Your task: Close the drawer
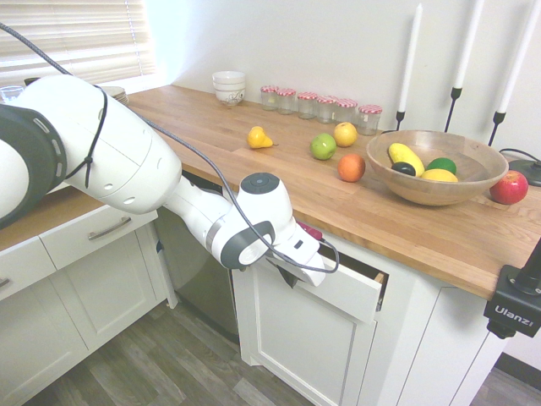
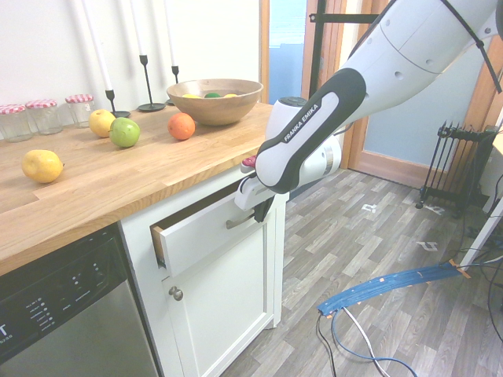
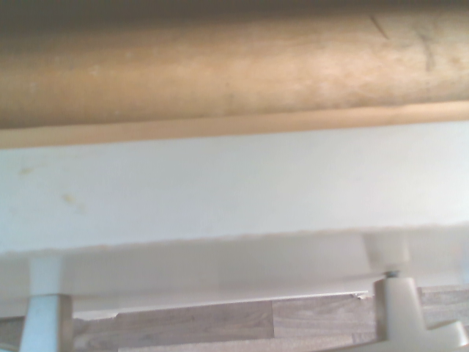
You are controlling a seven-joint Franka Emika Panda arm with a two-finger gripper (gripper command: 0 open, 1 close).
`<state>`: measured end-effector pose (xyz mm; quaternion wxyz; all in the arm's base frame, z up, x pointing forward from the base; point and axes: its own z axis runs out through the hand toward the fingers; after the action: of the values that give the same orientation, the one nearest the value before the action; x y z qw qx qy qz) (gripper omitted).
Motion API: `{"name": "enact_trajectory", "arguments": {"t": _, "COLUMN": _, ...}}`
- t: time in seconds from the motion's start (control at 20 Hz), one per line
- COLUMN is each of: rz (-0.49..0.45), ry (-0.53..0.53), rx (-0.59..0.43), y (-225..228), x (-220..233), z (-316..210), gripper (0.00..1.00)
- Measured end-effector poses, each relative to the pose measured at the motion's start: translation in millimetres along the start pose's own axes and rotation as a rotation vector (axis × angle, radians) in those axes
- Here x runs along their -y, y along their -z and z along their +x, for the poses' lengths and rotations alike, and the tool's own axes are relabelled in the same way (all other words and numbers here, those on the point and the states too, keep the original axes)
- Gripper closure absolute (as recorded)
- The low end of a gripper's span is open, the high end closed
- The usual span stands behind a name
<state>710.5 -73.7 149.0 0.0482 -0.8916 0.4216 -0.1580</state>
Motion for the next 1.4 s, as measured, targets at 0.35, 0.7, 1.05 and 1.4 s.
{"name": "enact_trajectory", "arguments": {"t": 0.35, "rz": 0.005, "ry": -0.007, "rx": -0.005, "y": -5, "x": 5, "z": 13, "gripper": 1.00}}
{"name": "enact_trajectory", "arguments": {"t": 0.7, "rz": 0.003, "ry": 0.001, "rx": 0.005, "y": -9, "x": 11, "z": 6, "gripper": 1.00}}
{"name": "enact_trajectory", "arguments": {"t": 1.05, "rz": -0.083, "ry": -0.001, "rx": 0.124, "y": -18, "x": 5, "z": -14, "gripper": 1.00}}
{"name": "enact_trajectory", "arguments": {"t": 1.4, "rz": -0.137, "ry": -0.034, "rx": 0.208, "y": 15, "x": -36, "z": -32, "gripper": 0.00}}
